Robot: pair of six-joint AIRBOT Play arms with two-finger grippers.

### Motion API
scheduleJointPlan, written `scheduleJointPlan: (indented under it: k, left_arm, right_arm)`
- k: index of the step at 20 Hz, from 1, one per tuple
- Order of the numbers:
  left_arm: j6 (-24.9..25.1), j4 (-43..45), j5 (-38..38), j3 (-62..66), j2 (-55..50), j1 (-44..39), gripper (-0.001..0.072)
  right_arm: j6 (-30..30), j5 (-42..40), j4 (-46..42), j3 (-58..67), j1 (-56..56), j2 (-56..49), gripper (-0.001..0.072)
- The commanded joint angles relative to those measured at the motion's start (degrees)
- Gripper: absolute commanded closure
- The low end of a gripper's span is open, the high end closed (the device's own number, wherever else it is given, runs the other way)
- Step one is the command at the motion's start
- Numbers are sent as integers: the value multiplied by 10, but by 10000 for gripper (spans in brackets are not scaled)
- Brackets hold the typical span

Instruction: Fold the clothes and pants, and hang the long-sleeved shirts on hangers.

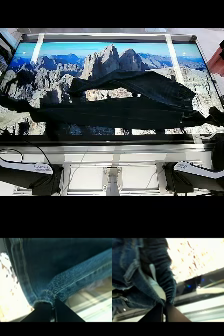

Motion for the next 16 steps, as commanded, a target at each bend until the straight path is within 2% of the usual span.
scheduleJointPlan:
  k: [1,3,5,9,12,13,15,16]
  left_arm:
    - [2,80,-13,-26,5,-4,682]
    - [10,83,-1,-26,23,2,682]
    - [35,45,16,-26,46,17,682]
    - [58,47,13,-59,64,25,681]
    - [58,96,14,-110,64,18,673]
    - [58,110,14,-121,64,17,673]
    - [51,114,14,-124,65,17,666]
    - [50,114,13,-123,66,17,590]
  right_arm:
    - [15,-19,-68,-24,-6,8,693]
    - [39,-30,-129,-24,-6,20,692]
    - [43,-33,-173,-24,-6,29,692]
    - [43,-38,-183,-36,-6,29,691]
    - [40,-47,-184,-63,-6,29,689]
    - [40,-48,-184,-68,-6,28,664]
    - [41,-46,-184,-70,-6,28,499]
    - [41,-43,-184,-70,-6,28,442]
